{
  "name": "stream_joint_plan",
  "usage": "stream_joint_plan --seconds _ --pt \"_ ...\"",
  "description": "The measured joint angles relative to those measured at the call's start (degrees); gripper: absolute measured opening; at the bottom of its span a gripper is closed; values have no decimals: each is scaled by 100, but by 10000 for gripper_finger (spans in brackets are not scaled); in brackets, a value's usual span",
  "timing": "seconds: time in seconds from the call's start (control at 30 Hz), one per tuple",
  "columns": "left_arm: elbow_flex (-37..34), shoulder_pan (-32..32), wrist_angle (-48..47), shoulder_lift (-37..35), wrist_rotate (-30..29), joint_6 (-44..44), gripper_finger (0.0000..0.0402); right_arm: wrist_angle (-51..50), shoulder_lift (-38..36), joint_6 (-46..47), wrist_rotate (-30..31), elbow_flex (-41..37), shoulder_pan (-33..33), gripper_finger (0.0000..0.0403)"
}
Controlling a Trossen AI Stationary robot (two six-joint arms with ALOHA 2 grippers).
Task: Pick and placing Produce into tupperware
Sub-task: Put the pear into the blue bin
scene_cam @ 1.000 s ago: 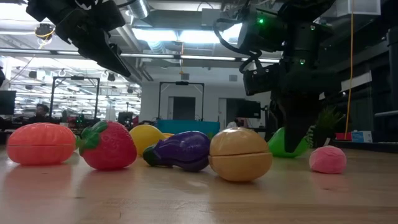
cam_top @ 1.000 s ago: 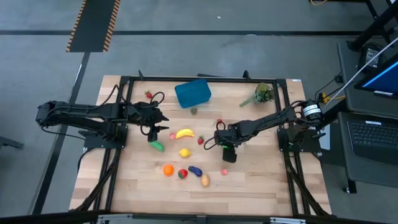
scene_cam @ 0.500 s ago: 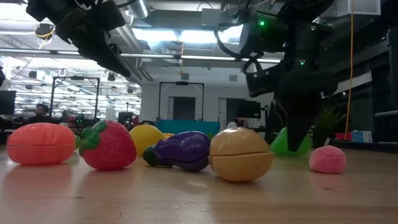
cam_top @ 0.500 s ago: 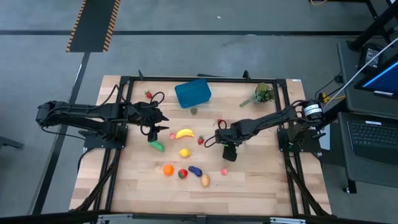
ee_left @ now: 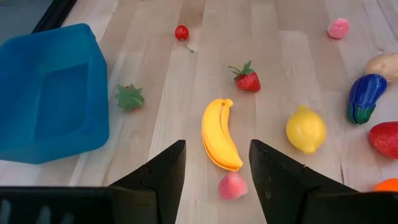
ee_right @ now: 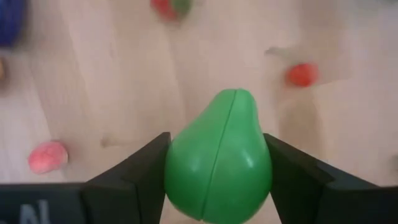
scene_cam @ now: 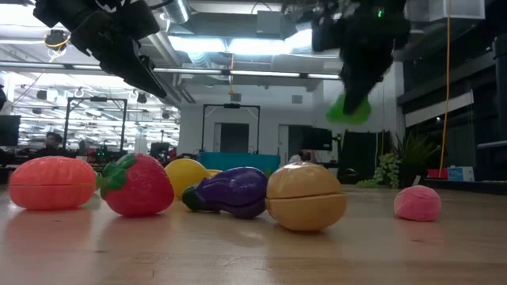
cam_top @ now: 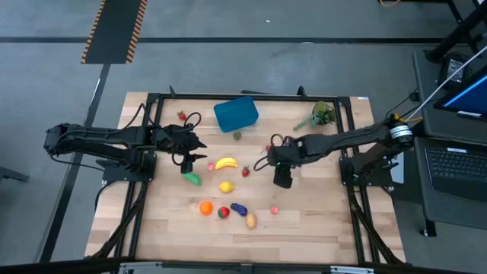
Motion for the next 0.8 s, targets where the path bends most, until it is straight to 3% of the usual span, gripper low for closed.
stream_joint_plan --seconds 0.3,0.8 --pt "0 4 0 0 0 0 170 64 -1535 178 1408 -348 186 224" --pt "0 4 2 0 -25 0 170 3206 -4004 -475 1483 -3264 199 224"
